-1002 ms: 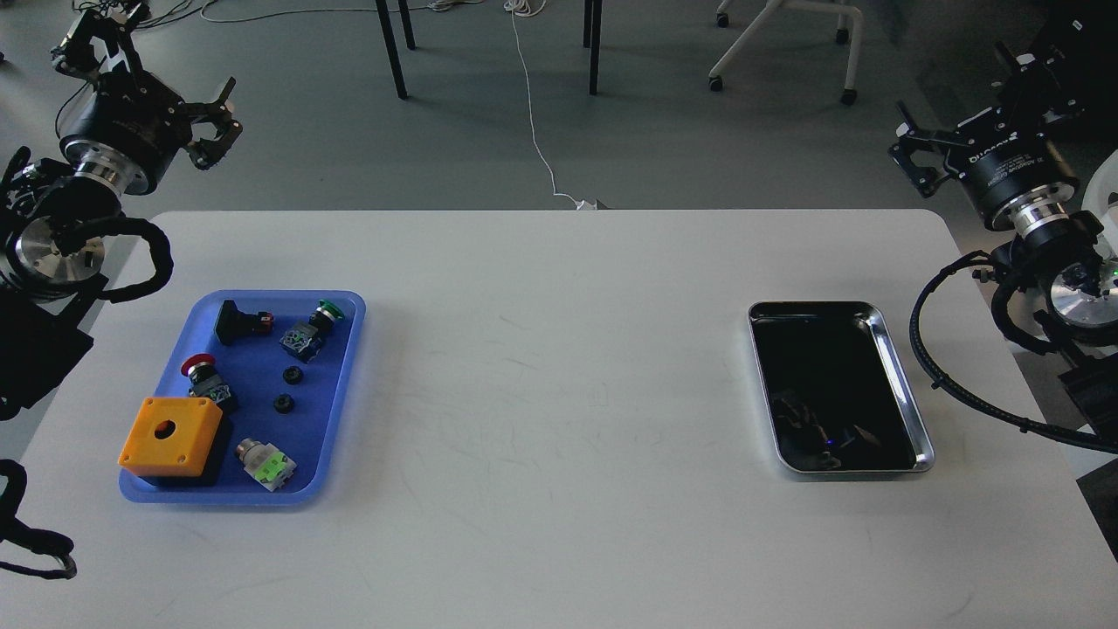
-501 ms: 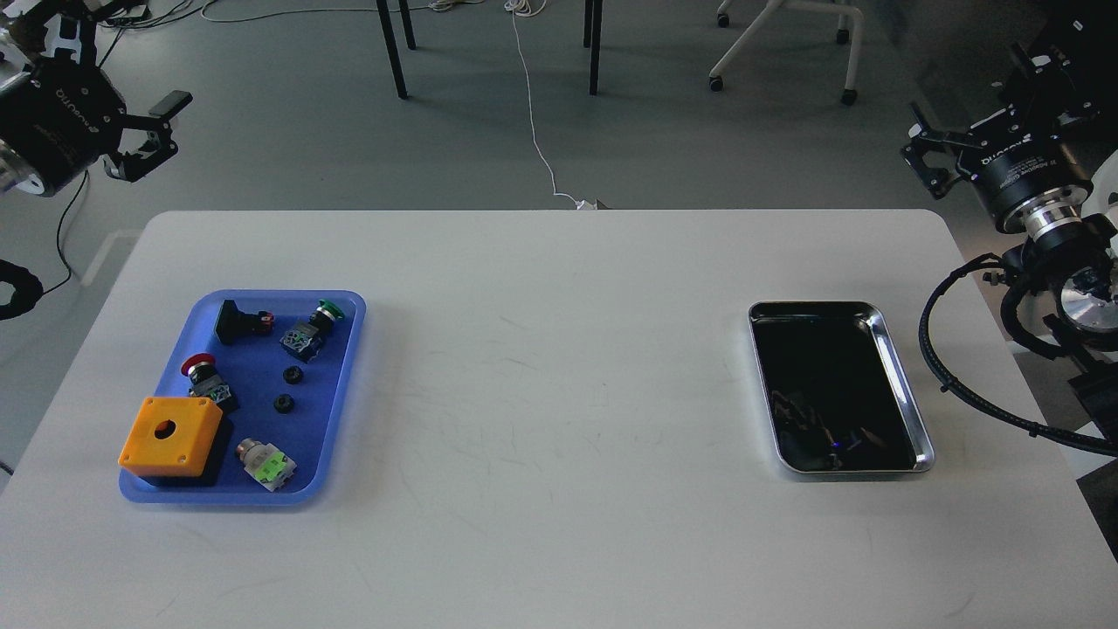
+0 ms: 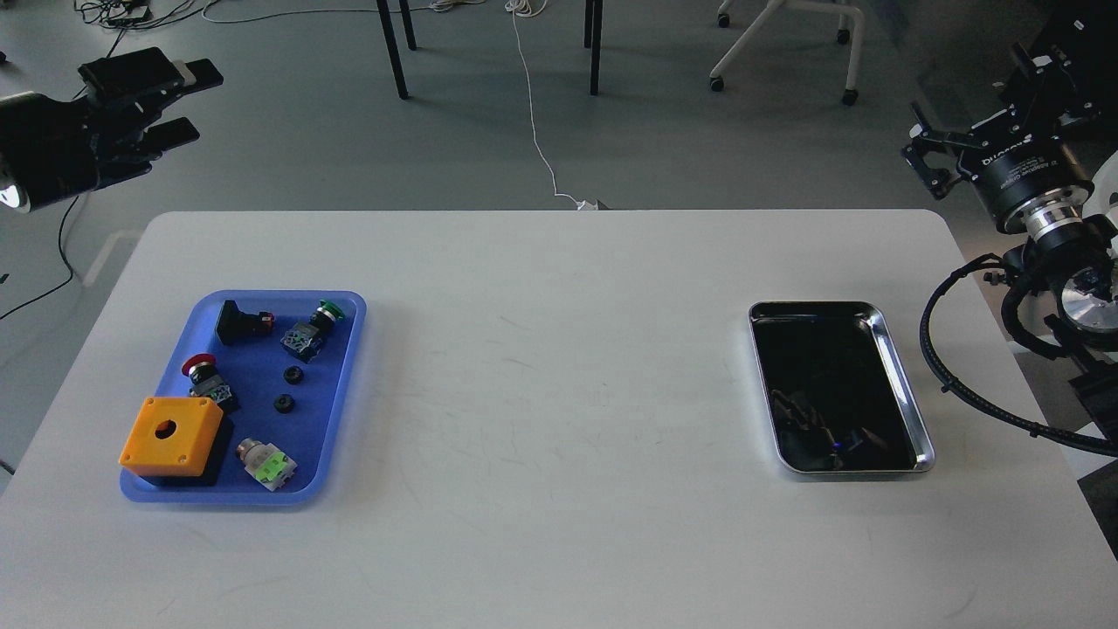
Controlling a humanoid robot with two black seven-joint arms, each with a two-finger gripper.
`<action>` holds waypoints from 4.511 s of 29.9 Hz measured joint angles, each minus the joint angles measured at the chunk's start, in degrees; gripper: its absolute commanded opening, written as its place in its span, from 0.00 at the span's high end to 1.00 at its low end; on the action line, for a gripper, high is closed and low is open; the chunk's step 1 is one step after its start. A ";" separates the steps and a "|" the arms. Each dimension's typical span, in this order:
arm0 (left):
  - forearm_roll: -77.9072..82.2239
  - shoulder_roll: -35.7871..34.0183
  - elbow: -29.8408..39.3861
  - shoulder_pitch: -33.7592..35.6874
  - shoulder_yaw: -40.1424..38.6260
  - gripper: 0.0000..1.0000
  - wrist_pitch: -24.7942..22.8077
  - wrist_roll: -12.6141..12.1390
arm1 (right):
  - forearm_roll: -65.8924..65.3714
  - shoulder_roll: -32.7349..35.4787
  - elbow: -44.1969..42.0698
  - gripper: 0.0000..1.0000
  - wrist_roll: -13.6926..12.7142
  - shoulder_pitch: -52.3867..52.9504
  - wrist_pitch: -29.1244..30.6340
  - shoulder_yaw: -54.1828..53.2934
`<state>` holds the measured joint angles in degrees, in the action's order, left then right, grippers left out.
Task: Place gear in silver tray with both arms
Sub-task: 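Move the left gripper over the blue tray toward the black gears, then grasp a small black gear in the blue tray with the left gripper, then lift the gear and carry it toward the table center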
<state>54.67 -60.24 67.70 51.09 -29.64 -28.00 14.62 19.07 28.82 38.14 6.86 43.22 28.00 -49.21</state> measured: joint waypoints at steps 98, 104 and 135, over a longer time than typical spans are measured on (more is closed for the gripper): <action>52.81 10.61 -7.20 -8.49 30.76 0.87 26.58 4.08 | -0.70 0.27 -0.13 0.01 -0.04 -0.51 0.00 0.42; 52.53 7.81 -5.77 -7.34 30.14 0.88 26.45 4.42 | -0.70 0.32 -0.18 0.01 -0.03 -0.51 0.00 0.42; 52.75 30.03 2.01 13.11 30.55 0.88 21.36 2.71 | -0.70 4.30 0.01 0.01 -0.10 -1.14 0.00 0.43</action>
<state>107.42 -30.21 69.71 64.20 0.91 -6.65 17.33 18.37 33.12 38.15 6.76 42.08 28.00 -48.78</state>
